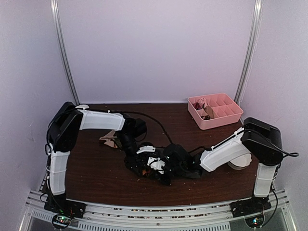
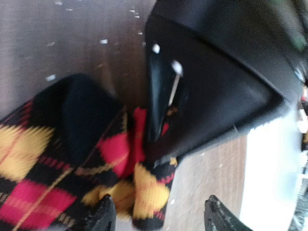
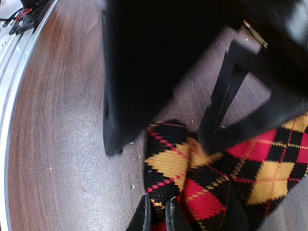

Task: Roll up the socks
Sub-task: Roll the sock at the center of the board.

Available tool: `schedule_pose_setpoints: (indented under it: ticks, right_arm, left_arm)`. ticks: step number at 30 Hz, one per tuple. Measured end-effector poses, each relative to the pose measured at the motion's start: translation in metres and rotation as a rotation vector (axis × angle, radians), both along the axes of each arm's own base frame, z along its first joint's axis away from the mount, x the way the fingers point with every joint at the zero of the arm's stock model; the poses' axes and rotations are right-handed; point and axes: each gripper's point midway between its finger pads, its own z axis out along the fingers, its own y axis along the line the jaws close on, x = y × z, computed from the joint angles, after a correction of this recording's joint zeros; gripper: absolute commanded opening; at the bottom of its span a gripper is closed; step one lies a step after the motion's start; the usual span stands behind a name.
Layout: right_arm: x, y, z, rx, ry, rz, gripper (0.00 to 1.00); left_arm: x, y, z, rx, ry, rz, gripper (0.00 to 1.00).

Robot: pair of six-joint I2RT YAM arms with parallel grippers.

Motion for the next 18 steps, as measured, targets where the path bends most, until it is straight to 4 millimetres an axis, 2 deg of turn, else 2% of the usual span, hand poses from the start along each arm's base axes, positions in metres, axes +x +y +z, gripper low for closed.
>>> schedule_pose_setpoints:
  ticks: [1, 2, 5, 10, 14, 16, 18]
  right_arm:
    - [0.000, -0.001, 0.000, 0.001, 0.025, -0.008, 0.00]
    - [-0.002, -0.001, 0.000, 0.001, 0.051, -0.015, 0.00]
    - [-0.007, -0.004, 0.000, -0.001, 0.124, -0.038, 0.00]
    - [-0.013, -0.005, 0.000, 0.007, 0.245, -0.078, 0.00]
    - [-0.016, -0.004, 0.001, -0.004, 0.324, -0.094, 0.00]
    - [-0.018, -0.003, 0.001, -0.014, 0.354, -0.096, 0.00]
    - [-0.021, -0.002, 0.000, -0.025, 0.378, -0.093, 0.00]
  left_arm:
    - [0.003, 0.003, 0.003, -0.007, -0.037, 0.005, 0.94]
    - [0.008, 0.005, 0.006, -0.022, -0.087, 0.014, 0.97]
    - [0.022, 0.014, 0.022, -0.052, -0.208, 0.055, 0.98]
    - [0.047, 0.021, 0.062, -0.116, -0.419, 0.122, 0.98]
    - [0.071, 0.031, 0.083, -0.113, -0.536, 0.251, 0.98]
    - [0.089, 0.041, 0.091, -0.113, -0.520, 0.349, 0.98]
    - [0.118, 0.059, 0.101, -0.121, -0.490, 0.480, 0.98]
